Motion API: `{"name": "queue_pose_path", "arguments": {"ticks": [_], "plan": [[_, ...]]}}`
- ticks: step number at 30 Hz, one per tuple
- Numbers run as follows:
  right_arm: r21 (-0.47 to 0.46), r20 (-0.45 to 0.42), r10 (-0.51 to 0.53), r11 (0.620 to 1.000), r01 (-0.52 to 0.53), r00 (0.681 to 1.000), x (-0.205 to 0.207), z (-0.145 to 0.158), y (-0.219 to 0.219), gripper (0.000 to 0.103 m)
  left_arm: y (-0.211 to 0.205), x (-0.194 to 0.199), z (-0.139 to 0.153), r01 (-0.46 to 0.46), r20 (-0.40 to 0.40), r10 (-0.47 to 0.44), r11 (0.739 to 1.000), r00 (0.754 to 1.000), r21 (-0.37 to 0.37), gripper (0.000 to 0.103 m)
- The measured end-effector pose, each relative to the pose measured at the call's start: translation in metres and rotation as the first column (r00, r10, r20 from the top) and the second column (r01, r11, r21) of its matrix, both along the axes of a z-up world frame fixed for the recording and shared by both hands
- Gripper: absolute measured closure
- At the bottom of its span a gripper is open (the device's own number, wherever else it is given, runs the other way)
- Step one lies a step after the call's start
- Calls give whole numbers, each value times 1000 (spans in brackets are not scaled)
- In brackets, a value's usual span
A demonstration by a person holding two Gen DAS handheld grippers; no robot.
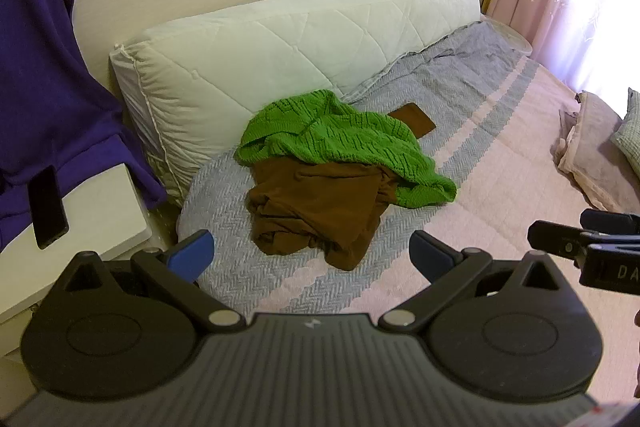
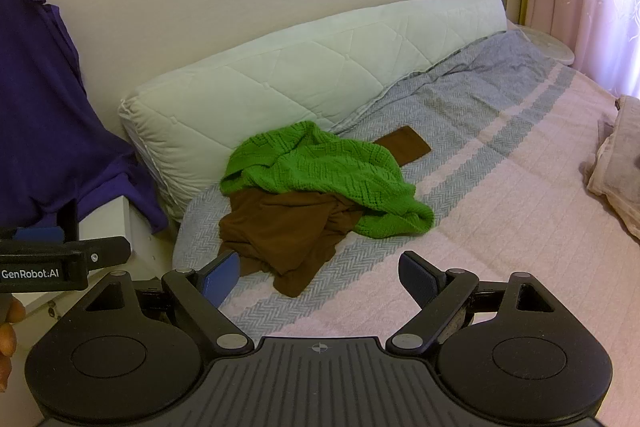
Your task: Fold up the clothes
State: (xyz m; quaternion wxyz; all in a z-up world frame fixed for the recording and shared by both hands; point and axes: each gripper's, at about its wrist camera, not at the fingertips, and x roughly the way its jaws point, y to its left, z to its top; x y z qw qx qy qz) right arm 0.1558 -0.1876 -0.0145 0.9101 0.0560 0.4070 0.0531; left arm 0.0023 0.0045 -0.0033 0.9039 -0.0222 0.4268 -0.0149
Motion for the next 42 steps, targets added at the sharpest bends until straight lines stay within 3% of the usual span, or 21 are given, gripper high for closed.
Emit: {"name": "queue_pose_path", "arguments": {"ticks": [31,42], "plan": [[13,-5,-5,1000,5,1000,-2,-1,-10,19,-4,0,2,8,-9,-8,1000,1000,-5,1],[13,-21,18,1000,-17,1000,10,-6,-46,19,-25,13,-5,8,-13,-8,1000,1000,-18,1]]}}
